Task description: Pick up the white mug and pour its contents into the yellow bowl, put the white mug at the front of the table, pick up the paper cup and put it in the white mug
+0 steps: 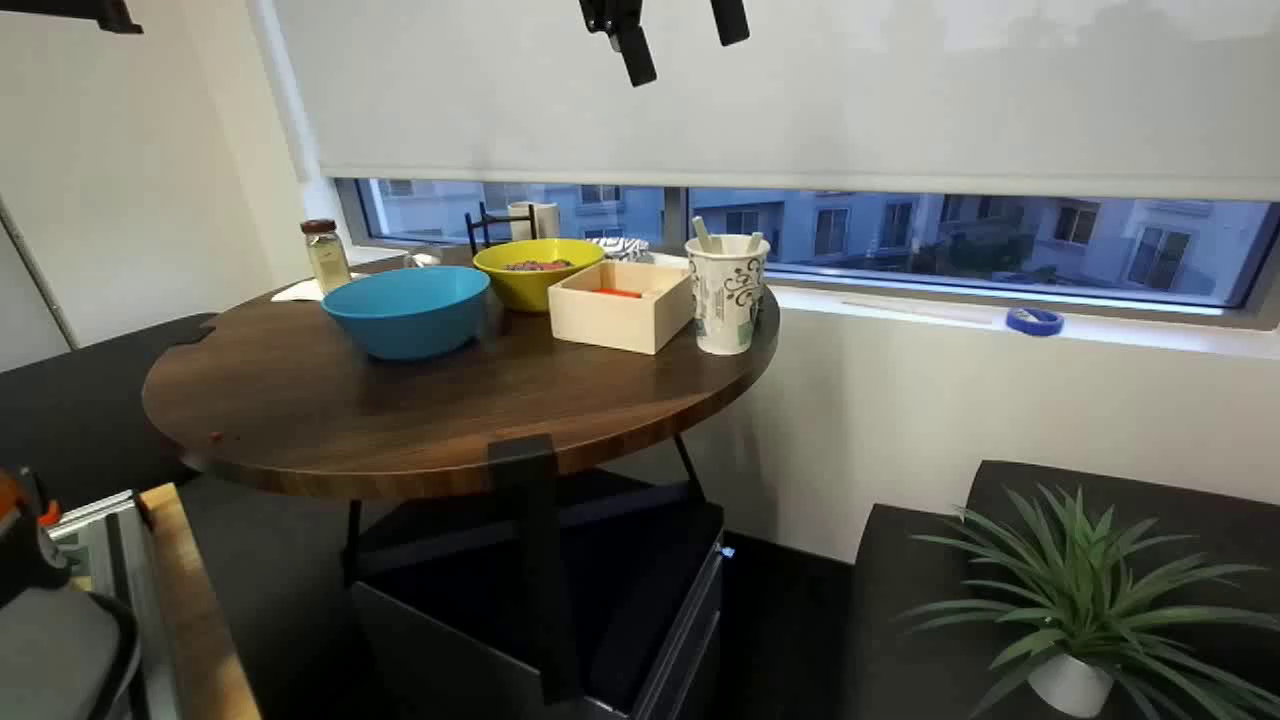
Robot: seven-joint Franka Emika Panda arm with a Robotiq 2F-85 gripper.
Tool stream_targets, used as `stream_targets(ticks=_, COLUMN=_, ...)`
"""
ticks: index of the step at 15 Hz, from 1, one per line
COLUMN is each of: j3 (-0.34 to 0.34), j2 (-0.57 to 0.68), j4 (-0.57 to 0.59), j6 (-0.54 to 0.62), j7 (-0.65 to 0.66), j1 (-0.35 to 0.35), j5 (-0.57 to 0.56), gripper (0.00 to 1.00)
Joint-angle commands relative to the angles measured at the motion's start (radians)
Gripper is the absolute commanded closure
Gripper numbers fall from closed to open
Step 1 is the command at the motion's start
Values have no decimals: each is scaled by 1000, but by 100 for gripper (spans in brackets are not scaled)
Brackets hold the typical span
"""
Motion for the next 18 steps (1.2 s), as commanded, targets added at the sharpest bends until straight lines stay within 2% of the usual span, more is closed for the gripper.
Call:
stream_targets(ticks=1, j3=-3, j2=0, j4=2, j6=-2, j7=1, j1=4, j5=-1, gripper=0)
stream_targets(ticks=12, j3=-3, j2=0, j4=2, j6=-2, j7=1, j1=4, j5=-1, gripper=0)
stream_targets(ticks=18, j3=108, j2=129, j4=169, j6=-66, j7=-77, j1=198, j5=169, gripper=0)
